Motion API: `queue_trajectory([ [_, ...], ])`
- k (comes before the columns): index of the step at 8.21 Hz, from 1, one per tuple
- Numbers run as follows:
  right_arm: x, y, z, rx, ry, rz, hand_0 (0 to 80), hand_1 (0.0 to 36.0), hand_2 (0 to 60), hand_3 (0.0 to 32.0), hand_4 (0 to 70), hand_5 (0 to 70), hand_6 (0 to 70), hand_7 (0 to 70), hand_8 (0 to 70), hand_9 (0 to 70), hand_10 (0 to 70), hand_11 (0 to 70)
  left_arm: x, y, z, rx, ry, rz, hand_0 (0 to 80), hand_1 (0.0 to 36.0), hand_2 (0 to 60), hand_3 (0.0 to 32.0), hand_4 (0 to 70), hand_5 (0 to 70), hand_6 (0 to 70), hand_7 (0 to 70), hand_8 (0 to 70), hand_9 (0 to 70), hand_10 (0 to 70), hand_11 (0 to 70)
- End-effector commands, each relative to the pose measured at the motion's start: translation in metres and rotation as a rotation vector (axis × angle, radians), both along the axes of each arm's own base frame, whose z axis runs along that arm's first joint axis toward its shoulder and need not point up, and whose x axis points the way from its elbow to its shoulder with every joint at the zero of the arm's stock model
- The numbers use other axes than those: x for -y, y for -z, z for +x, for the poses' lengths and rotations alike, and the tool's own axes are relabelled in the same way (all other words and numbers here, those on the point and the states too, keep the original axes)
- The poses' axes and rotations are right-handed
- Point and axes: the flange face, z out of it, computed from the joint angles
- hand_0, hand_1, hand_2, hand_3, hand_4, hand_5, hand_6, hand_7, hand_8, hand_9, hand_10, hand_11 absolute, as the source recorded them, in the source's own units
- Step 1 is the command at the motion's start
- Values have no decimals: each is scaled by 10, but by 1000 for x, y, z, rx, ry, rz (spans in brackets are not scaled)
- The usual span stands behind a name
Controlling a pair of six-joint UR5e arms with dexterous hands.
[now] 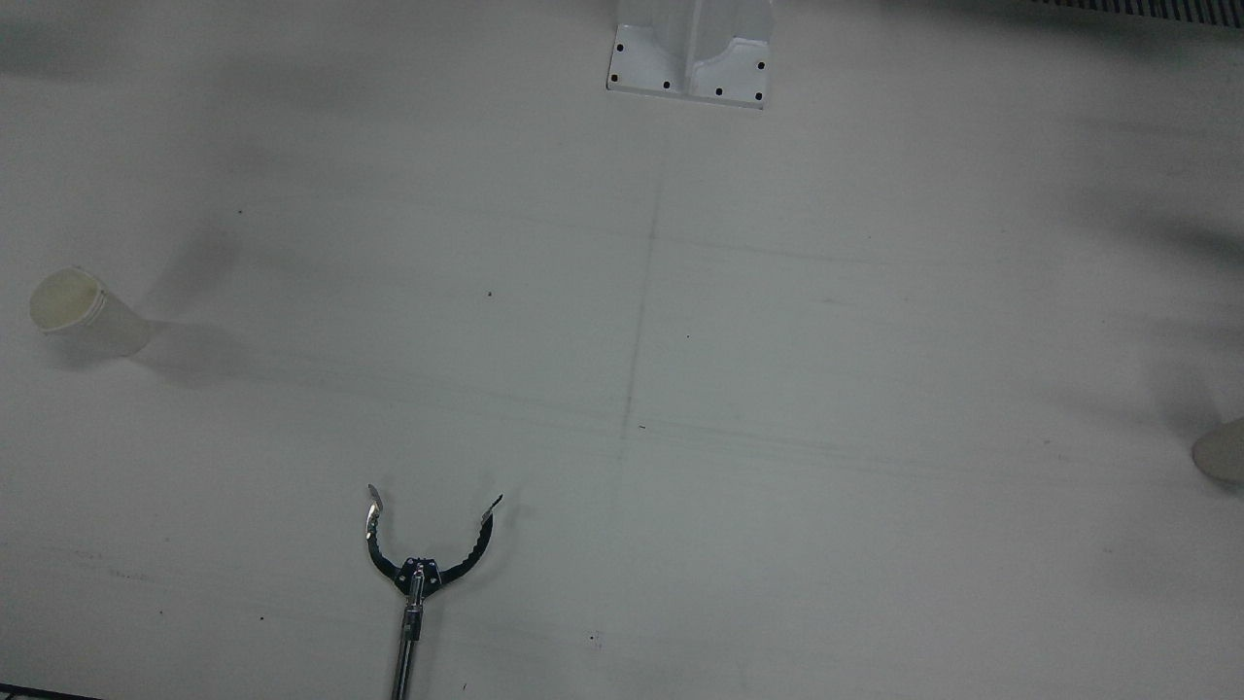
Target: Pour water
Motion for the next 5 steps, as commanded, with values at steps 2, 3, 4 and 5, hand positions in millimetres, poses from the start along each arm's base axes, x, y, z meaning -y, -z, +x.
queue_trajectory([
  [2,14,9,-7,-87,-5,22,460,152,188,0,1,196,27,12,0,0,0,0,6,-63,-7,-3,28,47,443,64,32,42,146,0,31,48,0,0,3,14],
  [3,12,1,-10,-154,-6,-10,464,157,208,0,56,210,38,33,0,0,0,0,3,-118,-8,22,39,64,444,66,34,54,139,0,28,47,0,0,2,11],
  [4,16,1,-27,-190,35,-36,471,170,270,0,182,252,68,68,3,0,0,0,0,-172,-8,91,59,100,467,97,43,62,128,0,25,44,0,0,2,15],
  [5,26,9,-32,-189,46,-22,479,185,312,0,257,306,88,87,7,3,0,0,7,-206,-7,145,80,137,504,165,89,58,107,0,22,37,0,0,11,34],
])
